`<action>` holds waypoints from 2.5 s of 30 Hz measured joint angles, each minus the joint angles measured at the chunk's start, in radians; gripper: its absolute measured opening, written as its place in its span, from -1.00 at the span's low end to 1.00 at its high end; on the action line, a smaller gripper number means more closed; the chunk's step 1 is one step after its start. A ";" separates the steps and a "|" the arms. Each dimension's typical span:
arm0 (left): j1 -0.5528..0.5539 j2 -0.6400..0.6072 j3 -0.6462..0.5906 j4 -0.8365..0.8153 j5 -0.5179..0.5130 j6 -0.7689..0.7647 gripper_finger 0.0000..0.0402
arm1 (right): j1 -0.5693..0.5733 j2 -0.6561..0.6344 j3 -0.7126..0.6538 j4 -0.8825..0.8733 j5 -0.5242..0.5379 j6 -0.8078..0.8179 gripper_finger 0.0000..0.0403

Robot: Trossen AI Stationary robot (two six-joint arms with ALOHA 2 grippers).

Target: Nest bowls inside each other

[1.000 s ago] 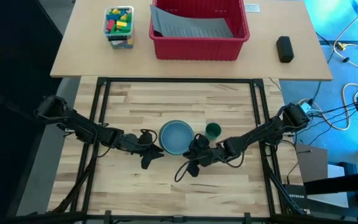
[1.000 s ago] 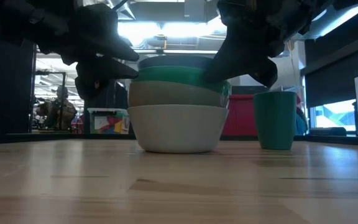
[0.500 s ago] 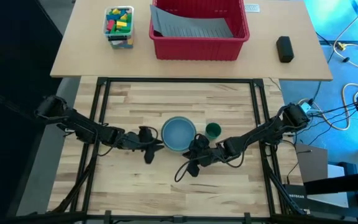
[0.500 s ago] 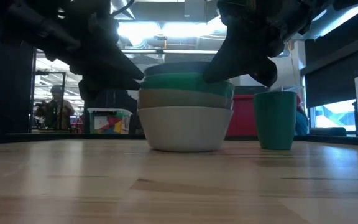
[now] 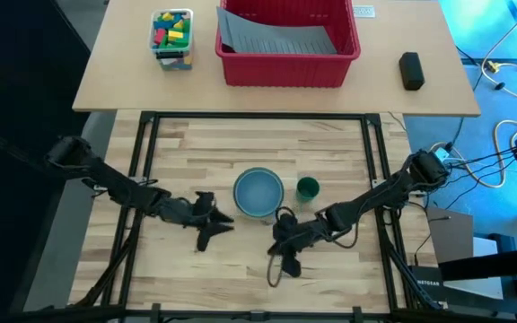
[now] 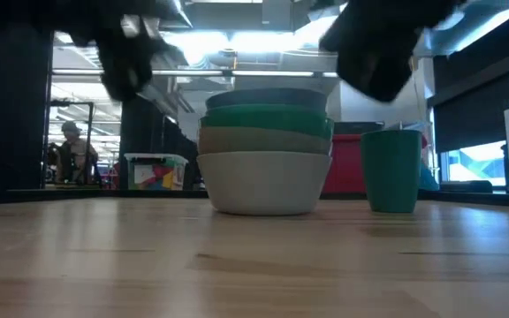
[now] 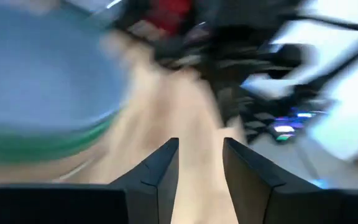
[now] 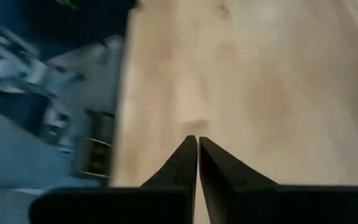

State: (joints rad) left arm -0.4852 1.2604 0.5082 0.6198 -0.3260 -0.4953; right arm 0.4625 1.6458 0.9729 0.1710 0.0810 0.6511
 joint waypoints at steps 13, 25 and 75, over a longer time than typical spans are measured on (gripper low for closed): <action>-0.027 -0.268 0.002 0.205 0.058 0.263 -0.47 | 0.009 -0.245 -0.334 0.953 0.383 -0.244 -1.00; 0.185 -0.501 -0.147 0.199 0.327 0.065 -0.47 | -0.039 -0.664 -0.550 0.838 0.331 -0.300 -1.00; 0.891 -0.569 -0.394 0.106 0.867 -0.001 -0.47 | -0.666 -1.500 -0.909 0.121 -0.078 -0.239 -1.00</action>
State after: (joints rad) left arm 0.4056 0.6910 0.1141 0.7261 0.5411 -0.4966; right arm -0.2035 0.1459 0.0635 0.2925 0.0027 0.4122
